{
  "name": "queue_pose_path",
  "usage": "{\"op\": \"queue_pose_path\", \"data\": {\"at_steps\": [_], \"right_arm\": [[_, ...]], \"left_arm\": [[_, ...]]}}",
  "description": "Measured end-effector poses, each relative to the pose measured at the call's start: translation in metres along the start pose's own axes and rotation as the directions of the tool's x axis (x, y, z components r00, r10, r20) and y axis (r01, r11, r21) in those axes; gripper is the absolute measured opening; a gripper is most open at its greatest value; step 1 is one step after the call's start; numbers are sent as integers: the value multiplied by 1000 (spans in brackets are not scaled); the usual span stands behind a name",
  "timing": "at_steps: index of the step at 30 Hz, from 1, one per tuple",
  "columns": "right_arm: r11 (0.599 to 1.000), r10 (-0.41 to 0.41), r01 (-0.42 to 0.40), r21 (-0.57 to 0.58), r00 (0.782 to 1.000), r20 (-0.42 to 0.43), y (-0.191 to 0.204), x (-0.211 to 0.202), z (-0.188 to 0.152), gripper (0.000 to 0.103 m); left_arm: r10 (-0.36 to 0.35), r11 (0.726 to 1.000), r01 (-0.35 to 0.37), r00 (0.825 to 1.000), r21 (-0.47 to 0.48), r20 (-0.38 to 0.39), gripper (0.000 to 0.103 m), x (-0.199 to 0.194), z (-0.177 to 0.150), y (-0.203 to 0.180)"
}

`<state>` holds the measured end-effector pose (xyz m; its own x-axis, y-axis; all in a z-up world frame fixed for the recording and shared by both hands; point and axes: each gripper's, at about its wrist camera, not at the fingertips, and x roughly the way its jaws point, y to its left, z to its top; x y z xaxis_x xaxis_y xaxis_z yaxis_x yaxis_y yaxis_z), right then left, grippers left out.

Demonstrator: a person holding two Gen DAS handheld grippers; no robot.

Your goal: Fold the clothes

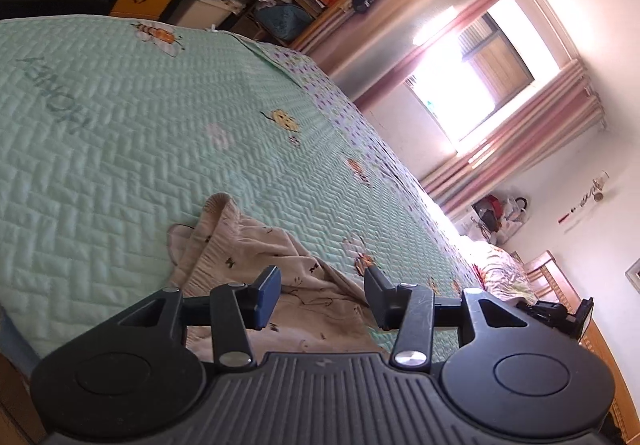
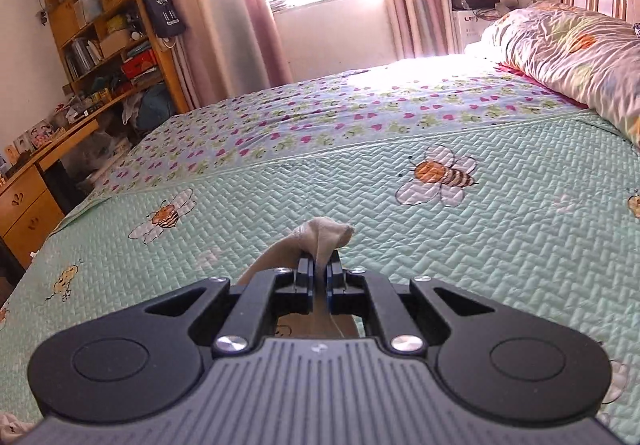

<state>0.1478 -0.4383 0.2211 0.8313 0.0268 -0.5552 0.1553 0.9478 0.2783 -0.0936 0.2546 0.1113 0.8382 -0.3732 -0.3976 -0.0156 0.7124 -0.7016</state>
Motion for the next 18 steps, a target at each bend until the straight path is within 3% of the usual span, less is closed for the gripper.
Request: {"op": "queue_pose_path", "data": {"at_steps": [6, 11, 15, 18], "right_arm": [[990, 103, -98, 102, 993, -50, -19, -11, -7, 8], [987, -31, 61, 147, 980, -197, -21, 27, -48, 8], [973, -6, 46, 226, 985, -174, -42, 17, -88, 8], [961, 12, 33, 274, 987, -160, -58, 3, -112, 8]], "left_arm": [[4, 1000, -4, 1000, 23, -11, 48, 15, -8, -15], [44, 995, -43, 999, 88, -11, 50, 16, 3, -25], [87, 983, -84, 996, 163, -13, 59, 20, 27, -25], [164, 976, -158, 986, 148, -32, 62, 41, 50, -6]]}}
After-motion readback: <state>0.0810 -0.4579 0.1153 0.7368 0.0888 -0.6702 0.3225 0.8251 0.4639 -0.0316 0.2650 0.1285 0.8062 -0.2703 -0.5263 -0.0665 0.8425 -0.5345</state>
